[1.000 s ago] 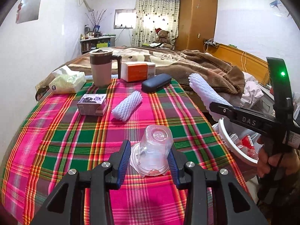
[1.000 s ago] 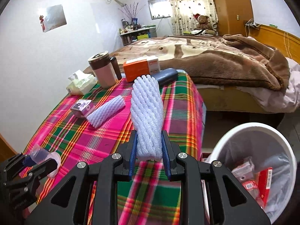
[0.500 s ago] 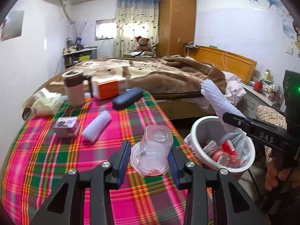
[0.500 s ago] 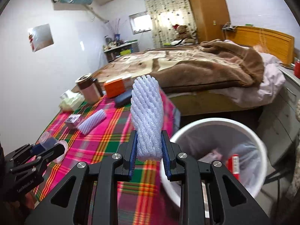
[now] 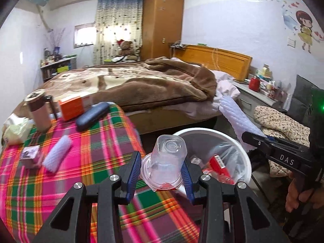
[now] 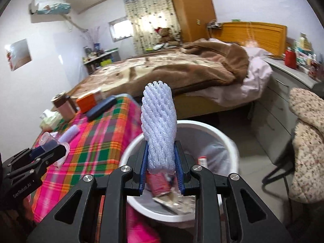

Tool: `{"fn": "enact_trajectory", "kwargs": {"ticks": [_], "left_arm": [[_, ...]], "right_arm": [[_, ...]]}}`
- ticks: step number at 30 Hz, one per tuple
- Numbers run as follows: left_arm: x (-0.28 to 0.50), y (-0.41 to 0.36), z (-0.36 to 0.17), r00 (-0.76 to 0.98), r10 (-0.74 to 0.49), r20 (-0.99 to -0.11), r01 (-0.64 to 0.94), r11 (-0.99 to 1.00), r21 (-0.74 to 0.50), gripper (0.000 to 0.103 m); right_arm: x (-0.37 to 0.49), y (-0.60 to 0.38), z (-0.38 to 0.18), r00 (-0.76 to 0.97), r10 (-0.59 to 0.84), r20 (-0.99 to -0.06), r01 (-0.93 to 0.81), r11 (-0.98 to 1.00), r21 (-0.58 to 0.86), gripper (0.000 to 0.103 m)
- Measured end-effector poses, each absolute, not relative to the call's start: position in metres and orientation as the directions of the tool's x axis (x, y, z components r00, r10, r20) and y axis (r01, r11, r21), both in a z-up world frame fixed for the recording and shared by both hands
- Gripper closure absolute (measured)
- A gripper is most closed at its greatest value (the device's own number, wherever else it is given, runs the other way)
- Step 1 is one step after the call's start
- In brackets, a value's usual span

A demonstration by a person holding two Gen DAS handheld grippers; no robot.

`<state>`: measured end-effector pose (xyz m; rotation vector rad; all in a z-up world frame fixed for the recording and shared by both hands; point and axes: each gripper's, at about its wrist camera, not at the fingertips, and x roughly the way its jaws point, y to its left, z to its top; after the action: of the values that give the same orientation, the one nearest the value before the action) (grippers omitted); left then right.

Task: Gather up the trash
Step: 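Carry the clear cup and foam sleeve with both tools over the bin, then open both tools to drop the cup and foam sleeve into the bin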

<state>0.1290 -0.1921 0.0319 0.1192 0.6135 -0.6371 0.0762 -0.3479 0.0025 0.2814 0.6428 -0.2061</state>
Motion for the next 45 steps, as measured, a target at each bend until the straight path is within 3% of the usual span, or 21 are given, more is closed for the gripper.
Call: {"fn": "enact_trajectory", "kwargs": {"ticks": [26,27,30,32,34,36,45], "left_arm": [[0.159,-0.287,-0.015,0.534,-0.528,-0.661,0.663,0.746,-0.06,0.064],[0.16,-0.287,-0.016,0.535,-0.526,-0.662,0.658,0.75,-0.064,0.063],[0.163,-0.286,-0.018,0.532,-0.529,-0.661,0.654,0.752,-0.077,0.046],[0.165,-0.283,-0.018,0.529,-0.534,-0.659,0.655,0.751,-0.083,0.043],[0.166,-0.282,-0.019,0.532,-0.532,-0.659,0.653,0.753,-0.081,0.041],[0.166,-0.279,-0.018,0.536,-0.533,-0.655,0.652,0.754,-0.081,0.035],[0.164,-0.26,-0.011,0.55,-0.534,-0.642,0.632,0.769,-0.099,0.034]], "right_arm": [[0.076,-0.392,-0.043,0.658,-0.109,-0.745,0.358,0.916,0.182,0.076],[0.076,-0.393,-0.043,0.655,-0.111,-0.748,0.362,0.915,0.18,0.076],[0.077,-0.394,-0.045,0.649,-0.105,-0.753,0.362,0.914,0.185,0.071],[0.077,-0.395,-0.045,0.649,-0.105,-0.753,0.366,0.911,0.189,0.062],[0.076,-0.395,-0.046,0.652,-0.1,-0.752,0.368,0.908,0.198,0.041],[0.076,-0.394,-0.044,0.658,-0.095,-0.747,0.361,0.91,0.203,0.04],[0.076,-0.384,-0.037,0.678,-0.091,-0.729,0.345,0.916,0.207,0.04]]}}
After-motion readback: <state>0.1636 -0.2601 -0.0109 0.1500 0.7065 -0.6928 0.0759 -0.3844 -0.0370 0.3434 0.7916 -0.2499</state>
